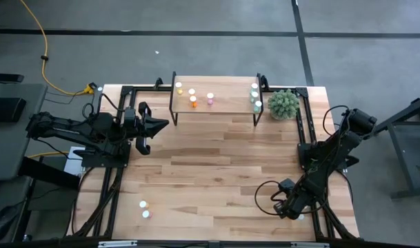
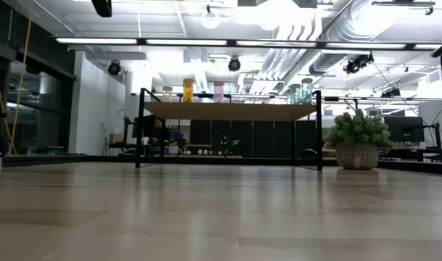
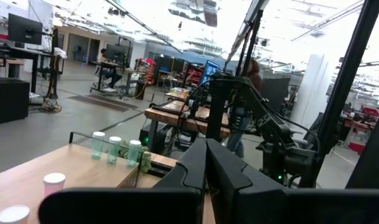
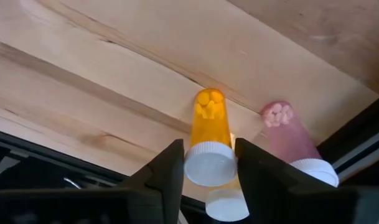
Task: Pick and place medicine bottles onto shelf by color
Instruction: Put the orange pill bottle aligned with the other orange pill bottles on the shelf
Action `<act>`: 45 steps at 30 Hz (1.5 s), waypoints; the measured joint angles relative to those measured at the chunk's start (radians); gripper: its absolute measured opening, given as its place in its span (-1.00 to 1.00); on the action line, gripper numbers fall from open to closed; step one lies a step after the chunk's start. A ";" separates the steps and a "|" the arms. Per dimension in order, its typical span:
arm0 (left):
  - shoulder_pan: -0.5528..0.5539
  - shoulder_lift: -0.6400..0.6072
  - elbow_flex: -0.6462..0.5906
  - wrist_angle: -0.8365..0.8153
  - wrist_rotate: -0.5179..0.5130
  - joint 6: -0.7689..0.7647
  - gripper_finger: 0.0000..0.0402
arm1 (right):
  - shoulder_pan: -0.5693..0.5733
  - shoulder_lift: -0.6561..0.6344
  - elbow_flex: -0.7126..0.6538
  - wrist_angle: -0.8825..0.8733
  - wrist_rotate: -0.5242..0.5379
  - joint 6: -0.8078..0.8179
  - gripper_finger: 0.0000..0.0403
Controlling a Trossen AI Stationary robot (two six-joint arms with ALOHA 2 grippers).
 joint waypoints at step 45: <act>0.000 0.000 0.000 0.009 0.000 -0.018 -1.00 | -1.051 0.159 0.964 -0.518 0.409 -1.279 -0.39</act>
